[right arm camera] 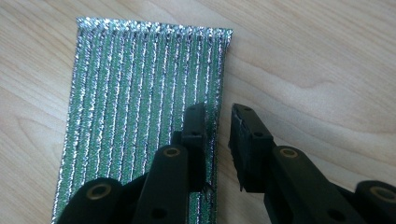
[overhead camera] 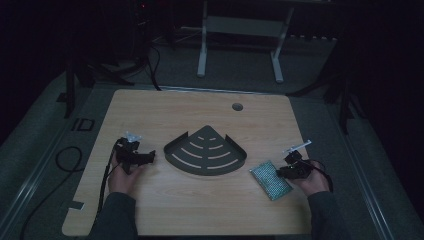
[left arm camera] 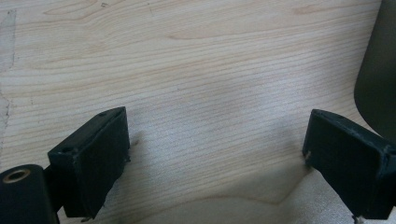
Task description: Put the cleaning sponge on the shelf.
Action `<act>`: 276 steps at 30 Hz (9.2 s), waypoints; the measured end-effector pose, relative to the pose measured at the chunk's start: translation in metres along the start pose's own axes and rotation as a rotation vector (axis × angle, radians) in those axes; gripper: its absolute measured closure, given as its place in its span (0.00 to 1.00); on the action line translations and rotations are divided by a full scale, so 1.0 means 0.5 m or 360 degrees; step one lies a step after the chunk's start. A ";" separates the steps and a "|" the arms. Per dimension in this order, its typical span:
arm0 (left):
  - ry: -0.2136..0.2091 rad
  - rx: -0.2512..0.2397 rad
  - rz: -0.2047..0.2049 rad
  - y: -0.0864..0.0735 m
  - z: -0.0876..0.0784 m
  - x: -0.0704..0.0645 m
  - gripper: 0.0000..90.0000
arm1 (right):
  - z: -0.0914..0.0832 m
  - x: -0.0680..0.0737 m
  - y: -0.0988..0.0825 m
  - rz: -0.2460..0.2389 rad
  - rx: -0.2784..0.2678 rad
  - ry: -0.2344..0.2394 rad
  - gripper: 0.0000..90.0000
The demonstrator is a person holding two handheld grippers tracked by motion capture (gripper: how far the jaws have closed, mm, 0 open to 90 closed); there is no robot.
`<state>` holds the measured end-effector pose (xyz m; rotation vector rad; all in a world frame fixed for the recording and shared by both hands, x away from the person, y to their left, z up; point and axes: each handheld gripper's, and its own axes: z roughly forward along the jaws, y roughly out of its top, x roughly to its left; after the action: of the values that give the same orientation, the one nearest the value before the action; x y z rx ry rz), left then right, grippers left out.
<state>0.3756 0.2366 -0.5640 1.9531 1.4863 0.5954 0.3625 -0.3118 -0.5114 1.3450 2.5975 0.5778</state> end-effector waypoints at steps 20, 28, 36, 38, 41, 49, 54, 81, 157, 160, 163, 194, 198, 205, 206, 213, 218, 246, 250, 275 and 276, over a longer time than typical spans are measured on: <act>0.0000 0.0000 0.0000 0.000 0.000 0.000 0.09 | 0.014 -0.018 0.031 0.0066 0.0217 0.0143 0.94; 0.0000 0.0000 0.0000 0.000 0.000 0.000 0.09 | 0.010 -0.011 0.033 0.0038 0.0207 0.0115 0.99; 0.0000 0.0000 0.0000 0.000 0.000 0.000 0.09 | -0.005 -0.006 0.036 0.0032 0.0220 0.0076 1.00; 0.0000 0.0000 0.0001 0.000 0.000 0.000 0.09 | -0.010 -0.008 0.037 0.0030 0.0234 0.0077 1.00; 0.0000 0.0000 0.0000 0.000 0.000 0.000 0.09 | -0.019 -0.008 0.041 0.0035 0.0224 0.0072 1.00; 0.0000 0.0000 0.0000 0.000 0.000 0.000 0.09 | -0.040 -0.003 0.061 0.0001 0.0230 0.0064 1.00; 0.0000 0.0000 0.0000 0.000 0.000 0.000 0.09 | -0.056 0.000 0.078 -0.0019 0.0225 0.0051 1.00; 0.0001 0.0001 0.0002 0.000 0.000 0.000 0.09 | -0.117 0.003 0.162 -0.0062 0.0158 -0.0043 1.00; 0.0001 0.0000 0.0002 0.000 0.000 0.000 0.09 | -0.107 0.128 0.363 -0.0244 0.0016 -0.0012 1.00; 0.0002 0.0000 0.0003 0.000 0.000 0.000 0.09 | -0.097 0.130 0.368 -0.0255 0.0026 -0.0016 1.00; 0.0001 -0.0002 0.0000 0.000 0.000 0.000 0.09 | -0.084 0.132 0.374 -0.0260 0.0034 -0.0020 1.00; 0.0000 0.0002 0.0005 0.000 0.000 0.000 0.09 | 0.004 0.171 0.393 -0.0334 0.0053 0.0049 1.00; 0.0001 0.0002 0.0005 0.000 0.000 0.000 0.09 | 0.014 0.175 0.391 -0.0340 0.0056 0.0056 1.00; 0.0001 0.0002 0.0005 0.000 0.000 0.000 0.09 | 0.022 0.183 0.390 -0.0348 0.0063 0.0067 1.00; 0.0001 0.0002 0.0005 0.000 0.000 0.000 0.09 | 0.023 0.183 0.390 -0.0350 0.0066 0.0065 1.00; 0.0001 0.0003 0.0005 0.000 0.000 0.000 0.09 | 0.029 0.187 0.389 -0.0354 0.0083 0.0069 1.00; 0.0002 0.0003 0.0006 0.000 0.000 0.001 0.09 | 0.035 0.193 0.387 -0.0360 0.0094 0.0052 1.00; 0.0001 0.0002 0.0003 0.000 0.000 0.000 0.09 | 0.067 0.200 0.370 -0.0441 0.0140 -0.0058 0.99; 0.0000 0.0002 0.0002 0.000 0.000 0.000 0.09 | 0.069 0.202 0.371 -0.0431 0.0139 -0.0062 0.99; 0.0000 -0.0001 -0.0001 0.000 0.000 0.000 0.09 | 0.027 0.182 0.350 -0.0368 0.0058 -0.0069 0.62; 0.0000 -0.0001 -0.0002 0.000 0.000 0.000 0.09 | 0.024 0.178 0.347 -0.0356 0.0052 -0.0066 0.59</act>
<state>0.3756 0.2366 -0.5640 1.9518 1.4869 0.5956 0.4443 -0.1459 -0.4487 1.0431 2.6850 0.4684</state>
